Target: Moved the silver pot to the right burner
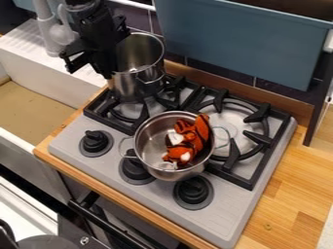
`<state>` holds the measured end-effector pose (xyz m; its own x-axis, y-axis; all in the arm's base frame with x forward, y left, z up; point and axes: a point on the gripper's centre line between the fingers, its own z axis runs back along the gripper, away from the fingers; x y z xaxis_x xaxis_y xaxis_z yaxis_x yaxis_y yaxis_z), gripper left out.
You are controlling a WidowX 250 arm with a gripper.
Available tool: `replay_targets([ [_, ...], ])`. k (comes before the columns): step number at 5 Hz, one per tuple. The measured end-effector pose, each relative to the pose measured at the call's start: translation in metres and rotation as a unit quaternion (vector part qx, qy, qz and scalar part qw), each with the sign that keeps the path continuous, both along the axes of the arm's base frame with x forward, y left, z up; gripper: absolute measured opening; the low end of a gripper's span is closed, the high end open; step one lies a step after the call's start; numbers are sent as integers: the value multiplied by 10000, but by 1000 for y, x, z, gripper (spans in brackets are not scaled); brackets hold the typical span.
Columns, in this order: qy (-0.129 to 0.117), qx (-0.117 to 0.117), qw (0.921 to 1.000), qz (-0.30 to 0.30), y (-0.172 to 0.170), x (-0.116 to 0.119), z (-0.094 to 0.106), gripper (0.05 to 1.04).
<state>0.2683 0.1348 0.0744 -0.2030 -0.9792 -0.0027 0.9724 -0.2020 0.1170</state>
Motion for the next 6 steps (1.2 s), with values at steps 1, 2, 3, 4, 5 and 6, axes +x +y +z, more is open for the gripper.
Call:
replay_targets([
  [1,74,-166,9998,117,-20,-1,2,53],
  [2,89,-232,9996,113,-39,-1,6,53],
  [3,228,-332,9988,266,-54,-1,7,53],
  [4,216,-336,9985,379,-68,3,9,53],
  [5,132,-267,9984,470,-79,5,6,53],
  [6,3,-260,9974,665,-87,10,3,53],
])
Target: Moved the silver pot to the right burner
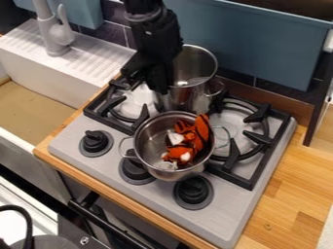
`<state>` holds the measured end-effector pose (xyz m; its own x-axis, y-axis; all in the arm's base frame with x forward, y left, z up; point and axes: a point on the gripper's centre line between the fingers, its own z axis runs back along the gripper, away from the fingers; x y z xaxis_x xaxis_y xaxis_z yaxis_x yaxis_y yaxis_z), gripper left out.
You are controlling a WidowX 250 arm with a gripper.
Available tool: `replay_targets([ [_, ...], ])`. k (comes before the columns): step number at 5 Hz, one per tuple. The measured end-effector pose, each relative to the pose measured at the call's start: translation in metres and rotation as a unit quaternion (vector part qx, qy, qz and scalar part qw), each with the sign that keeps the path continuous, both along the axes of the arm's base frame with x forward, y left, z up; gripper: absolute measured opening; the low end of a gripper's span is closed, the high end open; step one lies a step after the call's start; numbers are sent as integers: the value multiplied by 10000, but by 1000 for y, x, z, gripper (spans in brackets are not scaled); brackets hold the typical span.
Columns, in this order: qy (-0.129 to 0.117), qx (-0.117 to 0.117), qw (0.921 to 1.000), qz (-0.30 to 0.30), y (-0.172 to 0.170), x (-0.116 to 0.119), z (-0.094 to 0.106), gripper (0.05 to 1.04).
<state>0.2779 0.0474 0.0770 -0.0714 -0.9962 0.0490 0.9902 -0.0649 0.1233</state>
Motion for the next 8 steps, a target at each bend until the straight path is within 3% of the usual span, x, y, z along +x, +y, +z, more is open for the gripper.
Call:
replay_targets([
  [1,-153,-41,9996,243,-11,3,-1,53],
  [2,-149,-105,9993,338,-20,4,-1,53],
  [5,-58,-148,9989,441,-49,1,2,53],
  [7,128,-184,9984,526,-61,-3,3,53],
  [8,47,-140,9973,715,-64,1,5,53],
])
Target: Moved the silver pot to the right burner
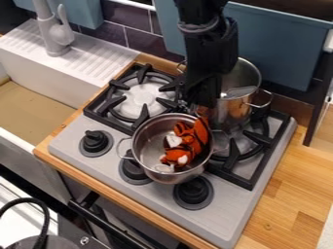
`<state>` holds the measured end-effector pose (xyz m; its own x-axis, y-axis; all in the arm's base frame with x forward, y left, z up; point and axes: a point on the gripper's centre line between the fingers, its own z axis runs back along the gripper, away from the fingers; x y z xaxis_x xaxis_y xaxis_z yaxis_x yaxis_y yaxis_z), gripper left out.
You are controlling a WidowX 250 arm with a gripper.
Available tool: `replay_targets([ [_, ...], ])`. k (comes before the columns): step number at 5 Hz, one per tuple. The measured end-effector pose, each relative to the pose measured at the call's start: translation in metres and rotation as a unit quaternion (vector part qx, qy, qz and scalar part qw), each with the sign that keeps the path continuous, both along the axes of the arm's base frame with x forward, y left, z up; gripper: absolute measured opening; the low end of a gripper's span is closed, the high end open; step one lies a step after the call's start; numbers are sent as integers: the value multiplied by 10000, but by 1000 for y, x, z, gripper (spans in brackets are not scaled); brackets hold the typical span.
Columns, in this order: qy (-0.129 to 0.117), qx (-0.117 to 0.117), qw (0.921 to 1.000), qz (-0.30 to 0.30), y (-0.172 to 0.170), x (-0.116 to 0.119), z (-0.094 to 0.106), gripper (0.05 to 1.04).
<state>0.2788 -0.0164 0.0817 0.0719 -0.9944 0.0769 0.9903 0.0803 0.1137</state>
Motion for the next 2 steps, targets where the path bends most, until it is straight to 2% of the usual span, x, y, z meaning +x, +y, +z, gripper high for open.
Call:
replay_targets([
  [1,-86,71,9997,195,1,7,0,65],
  [2,-93,25,9994,345,2,8,0,201],
])
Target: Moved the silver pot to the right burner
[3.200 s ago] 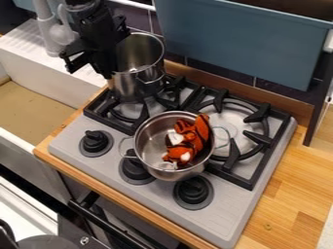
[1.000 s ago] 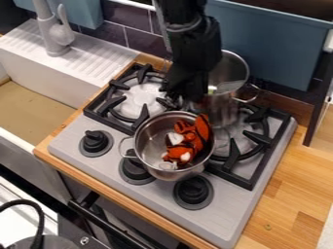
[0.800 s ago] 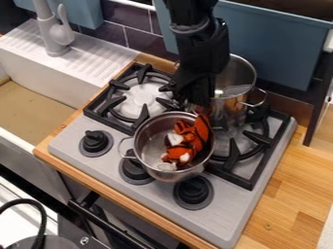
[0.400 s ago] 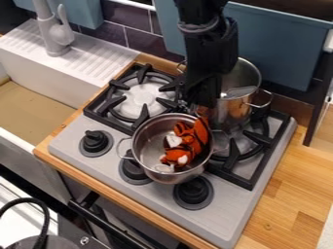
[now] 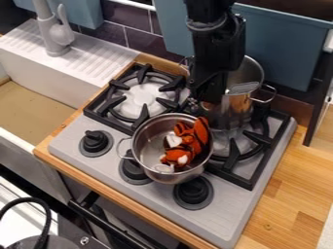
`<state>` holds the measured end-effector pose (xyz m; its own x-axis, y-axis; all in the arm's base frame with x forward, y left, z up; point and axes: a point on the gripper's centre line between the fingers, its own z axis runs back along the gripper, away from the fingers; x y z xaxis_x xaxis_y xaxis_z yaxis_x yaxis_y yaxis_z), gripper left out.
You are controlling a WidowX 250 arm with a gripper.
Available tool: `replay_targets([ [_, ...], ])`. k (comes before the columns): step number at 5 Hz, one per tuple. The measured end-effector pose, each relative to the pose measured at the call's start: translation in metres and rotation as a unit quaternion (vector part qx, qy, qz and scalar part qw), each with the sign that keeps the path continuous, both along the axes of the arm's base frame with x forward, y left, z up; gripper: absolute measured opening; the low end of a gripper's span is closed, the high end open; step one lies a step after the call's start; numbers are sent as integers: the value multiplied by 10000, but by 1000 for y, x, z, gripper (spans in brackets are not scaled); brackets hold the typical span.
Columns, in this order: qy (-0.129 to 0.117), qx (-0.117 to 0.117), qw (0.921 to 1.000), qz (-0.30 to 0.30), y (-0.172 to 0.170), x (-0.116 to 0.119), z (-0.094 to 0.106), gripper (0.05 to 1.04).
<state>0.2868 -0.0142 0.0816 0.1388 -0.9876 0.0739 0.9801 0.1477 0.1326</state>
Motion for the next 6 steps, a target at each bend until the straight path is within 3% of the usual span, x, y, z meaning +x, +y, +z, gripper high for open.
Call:
replay_targets([
  [3,283,-277,9992,101,25,4,27,979],
  [5,229,-310,9986,375,62,11,47,998],
  [6,154,-291,9986,402,81,11,47,998],
])
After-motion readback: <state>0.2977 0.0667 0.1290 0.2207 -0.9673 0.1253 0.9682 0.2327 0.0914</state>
